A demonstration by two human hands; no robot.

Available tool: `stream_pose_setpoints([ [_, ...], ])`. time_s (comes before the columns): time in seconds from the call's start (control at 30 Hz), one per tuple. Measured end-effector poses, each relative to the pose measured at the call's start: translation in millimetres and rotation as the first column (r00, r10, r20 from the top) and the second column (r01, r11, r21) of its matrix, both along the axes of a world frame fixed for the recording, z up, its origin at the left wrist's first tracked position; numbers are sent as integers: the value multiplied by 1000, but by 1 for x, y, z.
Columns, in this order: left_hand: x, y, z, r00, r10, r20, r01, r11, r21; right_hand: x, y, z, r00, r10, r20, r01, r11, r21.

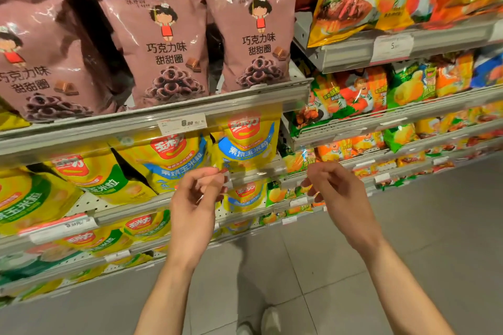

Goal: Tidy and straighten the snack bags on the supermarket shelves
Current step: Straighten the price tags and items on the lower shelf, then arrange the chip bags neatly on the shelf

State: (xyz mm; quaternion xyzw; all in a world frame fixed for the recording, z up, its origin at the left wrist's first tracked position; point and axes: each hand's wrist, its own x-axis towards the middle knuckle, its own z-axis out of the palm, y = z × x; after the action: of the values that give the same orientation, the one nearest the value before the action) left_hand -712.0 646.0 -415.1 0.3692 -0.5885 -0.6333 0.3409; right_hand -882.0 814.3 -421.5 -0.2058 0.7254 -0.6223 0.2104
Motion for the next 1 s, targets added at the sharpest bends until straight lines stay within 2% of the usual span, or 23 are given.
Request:
stream_pose_setpoints([
  [0.23, -31, 30, 12, 994, -113, -10, 113, 993, -35, -2, 53, 4, 990, -135, 37, 133, 989, 61],
  [0.43, -92, 71, 27, 983, -180, -46, 179, 983, -30, -43, 102, 15, 970, -238, 51, 238, 971, -3],
  [0.73, -238, 167, 67, 951, -268, -155, 248, 960, -133, -183, 207, 63, 962, -273, 14, 273, 953, -128],
  [0.87, -304, 207, 84, 943, -305, -136, 279, 944, -178, -247, 255, 74, 959, -281, -26, 276, 954, -115],
  [1.0, -363, 234, 97, 933, -345, -102, 315, 920, -231, -303, 287, 79, 945, -328, 8, 326, 935, -138],
])
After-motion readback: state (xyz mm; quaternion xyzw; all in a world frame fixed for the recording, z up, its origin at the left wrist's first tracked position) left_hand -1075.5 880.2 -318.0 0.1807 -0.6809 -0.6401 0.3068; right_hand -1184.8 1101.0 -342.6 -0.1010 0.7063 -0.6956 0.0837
